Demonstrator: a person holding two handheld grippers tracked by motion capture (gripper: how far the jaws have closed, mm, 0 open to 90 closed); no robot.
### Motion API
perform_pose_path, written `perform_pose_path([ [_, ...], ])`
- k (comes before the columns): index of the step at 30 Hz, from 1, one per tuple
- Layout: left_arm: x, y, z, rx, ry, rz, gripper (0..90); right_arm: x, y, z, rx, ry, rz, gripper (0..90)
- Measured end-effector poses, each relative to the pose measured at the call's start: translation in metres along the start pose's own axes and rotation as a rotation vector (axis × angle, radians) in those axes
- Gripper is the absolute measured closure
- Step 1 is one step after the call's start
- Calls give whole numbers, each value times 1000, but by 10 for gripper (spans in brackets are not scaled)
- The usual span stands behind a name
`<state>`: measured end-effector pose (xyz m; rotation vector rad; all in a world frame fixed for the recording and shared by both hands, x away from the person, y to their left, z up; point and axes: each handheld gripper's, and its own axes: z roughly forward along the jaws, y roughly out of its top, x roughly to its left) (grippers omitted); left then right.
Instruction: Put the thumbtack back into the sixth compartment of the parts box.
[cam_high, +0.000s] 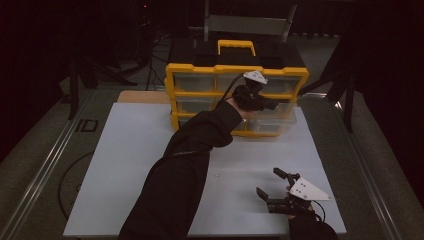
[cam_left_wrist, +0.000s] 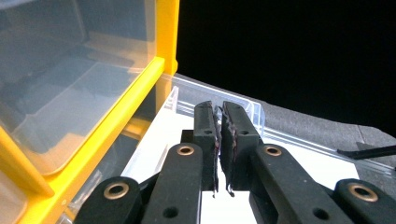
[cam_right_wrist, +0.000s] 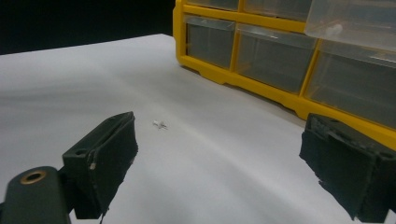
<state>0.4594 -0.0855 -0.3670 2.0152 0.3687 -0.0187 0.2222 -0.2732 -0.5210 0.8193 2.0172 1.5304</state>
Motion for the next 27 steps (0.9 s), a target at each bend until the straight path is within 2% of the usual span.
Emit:
perform_pose_path([
  [1,1,-1,1,1,1,-9,822,0,0,0,0,1,0,104],
  [3,1,-2,3,16,11,-14,719,0,0,0,0,2,0,104],
  [4,1,-3,3,18,0,-16,675,0,0,0,0,2,0,104],
  [7,-3,-2,3,25,13,-9,524,0,0,0,-1,2,1,104],
  [8,-4,-2,3,27,29,-6,476,0,0,0,-1,2,1,104],
  [12,-6,-3,-2,24,33,-14,326,0,0,0,1,1,-1,104],
  [14,-7,-4,-5,40,44,-17,247,0,0,0,1,1,-1,104],
  [16,-7,-5,-7,44,33,-20,162,0,0,0,1,1,-1,104],
  [17,-10,-7,-9,48,16,-13,162,0,0,0,2,0,0,104],
  [18,-11,-8,-10,58,-4,-9,62,0,0,1,2,2,3,104],
  [19,-12,-9,-11,66,2,2,15,0,0,1,3,0,2,104],
  [21,-15,-12,-14,68,-6,15,8,0,0,1,3,-2,1,104],
  [22,-15,-13,-16,63,2,15,7,0,0,1,3,-3,1,104],
  [23,-15,-14,-19,60,-13,12,7,0,0,1,4,-4,1,104],
  [27,-16,-18,-27,42,-13,13,6,1,-1,1,7,-2,1,104],
])
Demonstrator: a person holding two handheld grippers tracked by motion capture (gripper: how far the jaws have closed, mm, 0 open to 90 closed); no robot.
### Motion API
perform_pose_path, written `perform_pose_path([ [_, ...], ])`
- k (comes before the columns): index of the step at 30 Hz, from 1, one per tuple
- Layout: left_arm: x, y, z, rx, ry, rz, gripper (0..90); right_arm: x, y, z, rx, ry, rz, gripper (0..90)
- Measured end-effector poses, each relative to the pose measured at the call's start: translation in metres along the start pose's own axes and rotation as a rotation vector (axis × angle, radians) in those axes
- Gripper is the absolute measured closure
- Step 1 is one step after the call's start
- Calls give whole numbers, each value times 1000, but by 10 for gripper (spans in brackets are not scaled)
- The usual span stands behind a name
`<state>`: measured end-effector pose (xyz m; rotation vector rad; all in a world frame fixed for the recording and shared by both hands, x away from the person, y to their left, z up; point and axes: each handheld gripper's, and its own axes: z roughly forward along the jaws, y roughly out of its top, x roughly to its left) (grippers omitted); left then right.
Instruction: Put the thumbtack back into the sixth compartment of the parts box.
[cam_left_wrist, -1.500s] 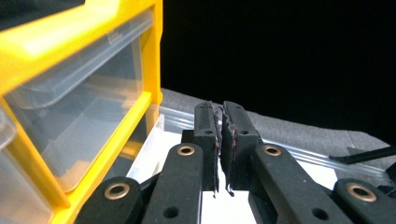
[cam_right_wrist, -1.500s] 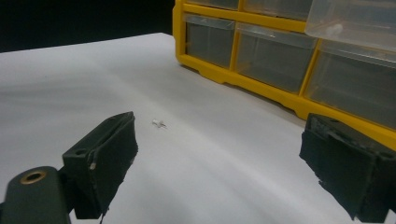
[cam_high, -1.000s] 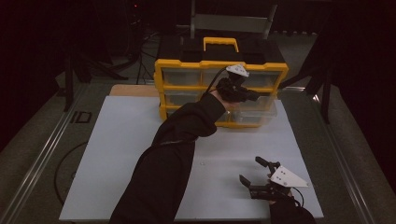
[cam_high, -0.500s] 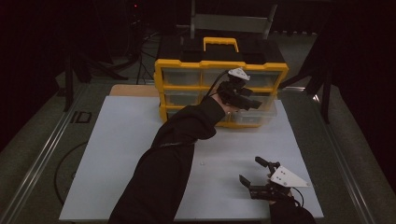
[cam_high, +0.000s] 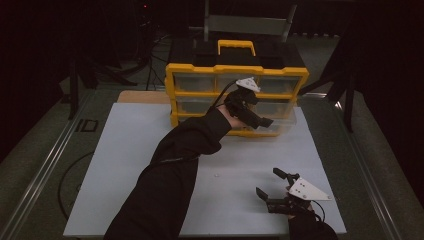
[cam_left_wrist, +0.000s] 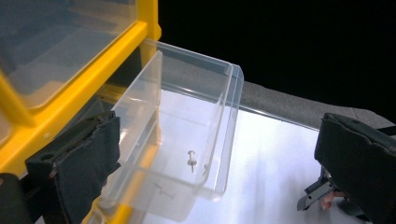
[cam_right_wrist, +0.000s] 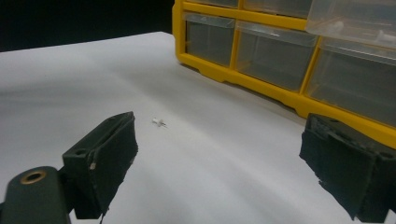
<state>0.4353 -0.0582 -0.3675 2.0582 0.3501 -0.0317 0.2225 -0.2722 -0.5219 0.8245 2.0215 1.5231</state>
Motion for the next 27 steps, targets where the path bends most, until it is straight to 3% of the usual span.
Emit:
perform_pose_path([
  [5,-3,-6,-8,-5,-3,5,7,0,0,1,3,-1,-2,104],
  [16,-12,-40,-26,5,-20,-5,7,1,0,2,9,-2,-9,104],
  [27,-21,-69,-30,33,-25,5,7,1,0,1,10,0,-13,104],
])
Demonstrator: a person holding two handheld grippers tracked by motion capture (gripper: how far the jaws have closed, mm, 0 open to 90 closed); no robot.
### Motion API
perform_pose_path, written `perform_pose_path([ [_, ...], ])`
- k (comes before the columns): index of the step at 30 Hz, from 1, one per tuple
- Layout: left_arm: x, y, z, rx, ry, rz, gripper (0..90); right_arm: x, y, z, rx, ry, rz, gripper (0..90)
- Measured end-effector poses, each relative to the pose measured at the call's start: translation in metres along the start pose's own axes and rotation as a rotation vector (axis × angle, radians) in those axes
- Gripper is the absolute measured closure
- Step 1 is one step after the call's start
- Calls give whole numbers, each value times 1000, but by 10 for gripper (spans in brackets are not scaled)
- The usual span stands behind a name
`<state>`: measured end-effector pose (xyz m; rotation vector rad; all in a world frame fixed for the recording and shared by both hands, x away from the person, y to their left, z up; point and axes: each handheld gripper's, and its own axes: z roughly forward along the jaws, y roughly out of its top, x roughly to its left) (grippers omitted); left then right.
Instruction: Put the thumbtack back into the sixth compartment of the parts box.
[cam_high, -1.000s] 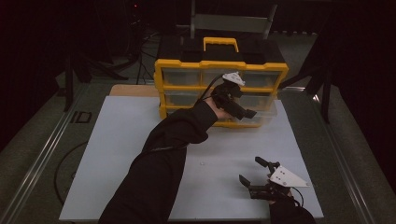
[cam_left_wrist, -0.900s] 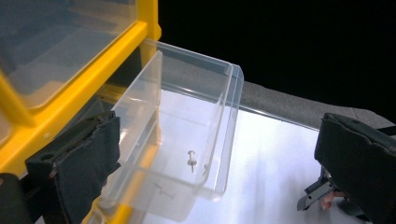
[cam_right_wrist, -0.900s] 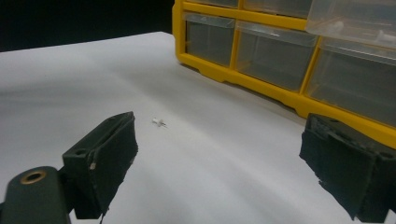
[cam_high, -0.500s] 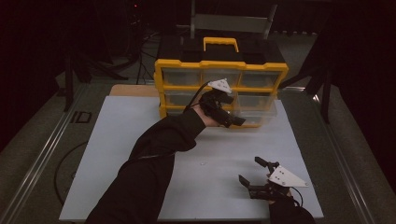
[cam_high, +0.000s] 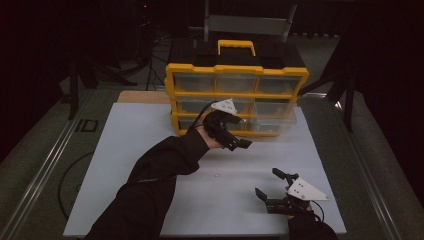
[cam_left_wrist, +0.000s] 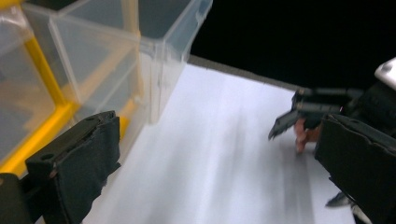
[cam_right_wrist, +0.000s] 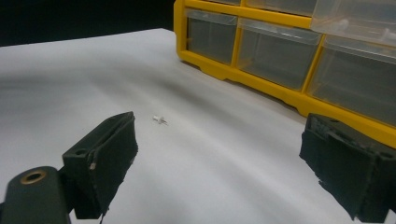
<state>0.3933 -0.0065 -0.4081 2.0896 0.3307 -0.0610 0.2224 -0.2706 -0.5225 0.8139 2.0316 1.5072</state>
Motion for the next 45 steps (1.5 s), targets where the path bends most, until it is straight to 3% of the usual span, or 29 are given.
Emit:
perform_pose_path([
  [13,-2,-40,-7,4,2,-31,7,1,-1,1,7,4,1,104],
  [29,-5,-96,1,67,-9,-72,58,2,-1,2,13,2,-5,104],
  [37,-9,-116,1,95,-1,-78,218,1,-1,2,12,-1,-5,104],
  [45,-7,-135,6,116,-6,-107,367,2,-1,2,13,-2,-9,104],
])
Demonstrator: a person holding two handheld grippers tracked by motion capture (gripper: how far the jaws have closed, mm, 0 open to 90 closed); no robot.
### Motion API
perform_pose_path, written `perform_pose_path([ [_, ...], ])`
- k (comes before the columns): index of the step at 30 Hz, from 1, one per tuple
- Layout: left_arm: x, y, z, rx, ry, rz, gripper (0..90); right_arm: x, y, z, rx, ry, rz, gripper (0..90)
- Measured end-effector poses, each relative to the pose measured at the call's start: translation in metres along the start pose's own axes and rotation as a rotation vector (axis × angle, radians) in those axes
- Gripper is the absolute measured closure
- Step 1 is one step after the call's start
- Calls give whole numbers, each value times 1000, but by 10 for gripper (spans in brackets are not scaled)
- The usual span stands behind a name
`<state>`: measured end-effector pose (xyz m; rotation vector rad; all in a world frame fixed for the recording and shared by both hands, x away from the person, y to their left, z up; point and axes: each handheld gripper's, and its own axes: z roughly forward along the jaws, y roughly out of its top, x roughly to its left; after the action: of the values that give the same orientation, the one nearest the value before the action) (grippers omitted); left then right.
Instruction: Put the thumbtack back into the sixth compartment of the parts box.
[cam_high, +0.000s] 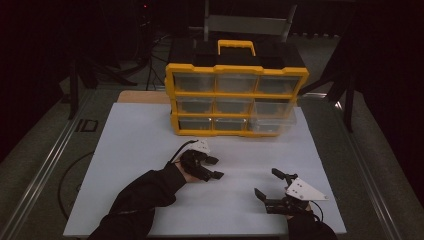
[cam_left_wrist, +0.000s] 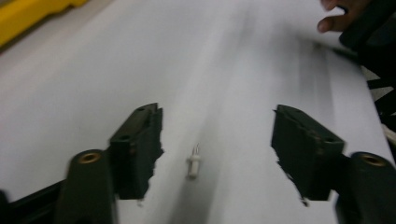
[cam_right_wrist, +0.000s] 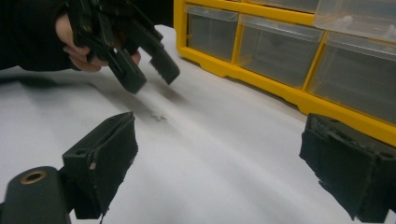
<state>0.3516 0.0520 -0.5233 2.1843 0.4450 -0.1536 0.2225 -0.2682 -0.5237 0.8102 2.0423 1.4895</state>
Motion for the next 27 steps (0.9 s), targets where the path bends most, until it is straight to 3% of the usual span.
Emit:
perform_pose_path([
  [5,1,-3,5,25,-1,7,494,0,0,0,-1,1,2,104],
  [10,6,-7,8,64,30,4,606,0,0,0,-3,2,3,104],
  [14,8,-12,13,76,17,-8,684,0,0,0,0,1,2,104],
  [21,9,-14,17,91,47,-6,767,0,0,0,0,2,4,104],
  [27,7,-12,20,104,33,6,851,0,0,0,3,2,3,104],
])
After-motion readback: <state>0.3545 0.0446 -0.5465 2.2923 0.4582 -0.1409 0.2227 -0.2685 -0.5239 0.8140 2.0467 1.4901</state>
